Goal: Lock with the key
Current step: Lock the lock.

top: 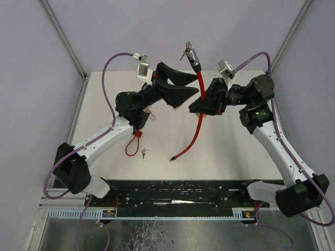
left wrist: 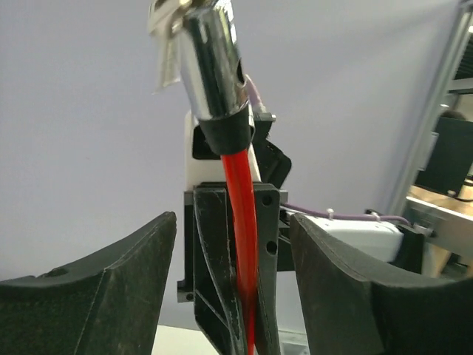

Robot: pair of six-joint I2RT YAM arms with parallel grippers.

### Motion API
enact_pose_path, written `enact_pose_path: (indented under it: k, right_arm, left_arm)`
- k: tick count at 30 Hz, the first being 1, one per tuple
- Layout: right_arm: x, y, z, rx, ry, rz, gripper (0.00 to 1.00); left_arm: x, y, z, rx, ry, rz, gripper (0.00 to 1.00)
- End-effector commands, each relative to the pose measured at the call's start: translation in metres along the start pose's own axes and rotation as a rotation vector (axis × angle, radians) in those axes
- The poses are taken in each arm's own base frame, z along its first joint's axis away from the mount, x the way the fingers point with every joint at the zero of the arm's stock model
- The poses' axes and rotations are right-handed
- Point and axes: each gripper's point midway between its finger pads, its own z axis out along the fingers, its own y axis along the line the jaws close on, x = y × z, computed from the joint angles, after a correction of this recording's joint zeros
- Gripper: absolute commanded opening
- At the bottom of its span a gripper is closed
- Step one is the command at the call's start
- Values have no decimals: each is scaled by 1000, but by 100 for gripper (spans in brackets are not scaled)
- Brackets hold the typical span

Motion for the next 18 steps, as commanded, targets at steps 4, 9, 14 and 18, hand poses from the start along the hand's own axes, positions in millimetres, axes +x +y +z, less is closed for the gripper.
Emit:
enact_pose_path:
  k: [4,9,14,18]
  right_arm:
    - [-19,26,-2,-60,-13,-118,0]
    - [-16,21,0,-60,-12,-103,0]
    - [-13,16,1,-57,-10,-87,0]
    - [-12,14,2,-58,-8,-79,0]
  left_arm:
    - [-8,-45,-5,291,-26,-87,61]
    - [-7,-48,-4,326,-28,-103,56]
    - [0,-49,2,325,-19,-103,49]
    - [9,-48,11,311,4,-108,45]
